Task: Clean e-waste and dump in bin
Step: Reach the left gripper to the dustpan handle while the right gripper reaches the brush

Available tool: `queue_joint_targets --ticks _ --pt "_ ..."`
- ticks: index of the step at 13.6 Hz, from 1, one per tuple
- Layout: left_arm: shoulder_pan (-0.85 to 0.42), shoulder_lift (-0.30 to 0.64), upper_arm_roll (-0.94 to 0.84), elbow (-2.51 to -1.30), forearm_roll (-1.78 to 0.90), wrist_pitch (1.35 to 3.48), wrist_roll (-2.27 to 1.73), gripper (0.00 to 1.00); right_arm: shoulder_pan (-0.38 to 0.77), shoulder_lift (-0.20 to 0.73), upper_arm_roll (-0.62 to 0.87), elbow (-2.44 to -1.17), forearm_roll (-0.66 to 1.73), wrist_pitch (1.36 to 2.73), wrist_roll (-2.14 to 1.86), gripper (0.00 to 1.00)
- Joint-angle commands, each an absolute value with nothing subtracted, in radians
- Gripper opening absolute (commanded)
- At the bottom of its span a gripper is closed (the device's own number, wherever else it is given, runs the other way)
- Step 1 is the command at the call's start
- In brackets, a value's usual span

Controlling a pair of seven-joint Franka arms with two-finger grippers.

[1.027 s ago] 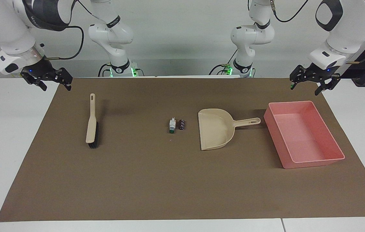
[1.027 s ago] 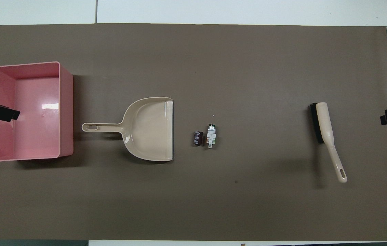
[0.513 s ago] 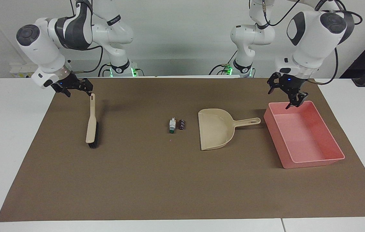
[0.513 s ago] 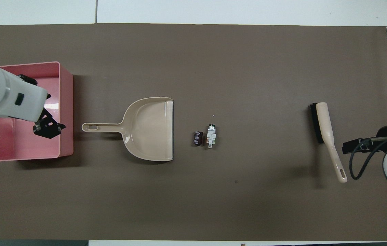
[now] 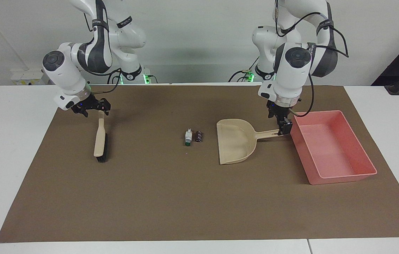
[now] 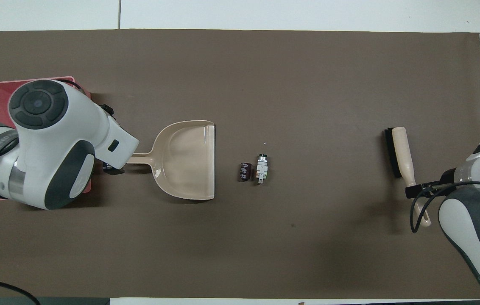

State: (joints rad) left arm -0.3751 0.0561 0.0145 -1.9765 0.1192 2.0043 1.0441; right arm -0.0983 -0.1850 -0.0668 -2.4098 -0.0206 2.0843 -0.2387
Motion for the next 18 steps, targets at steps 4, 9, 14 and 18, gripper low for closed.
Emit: queue_joint_targets --ticks 4,9,14,18 --pt "-0.406 0.074 0.023 -2.124 0.137 2.192 1.071 0.98 -0.153 -0.134 -0.063 -2.424 -0.008 2.151 -0.308 0.85" --pt "-0.402 0.048 0.021 -2.217 0.137 2.281 1.078 0.97 -0.137 -0.133 -0.063 -2.424 0.032 2.154 -0.305 0.81" --pt "-0.407 0.031 0.02 -2.249 0.135 2.293 1.068 0.96 -0.127 -0.133 -0.063 -2.461 0.034 2.174 -0.333 0.78" --pt "-0.408 0.032 0.017 -2.252 0.127 2.306 1.054 0.95 -0.127 -0.133 -0.063 -2.464 0.034 2.181 -0.344 0.7"
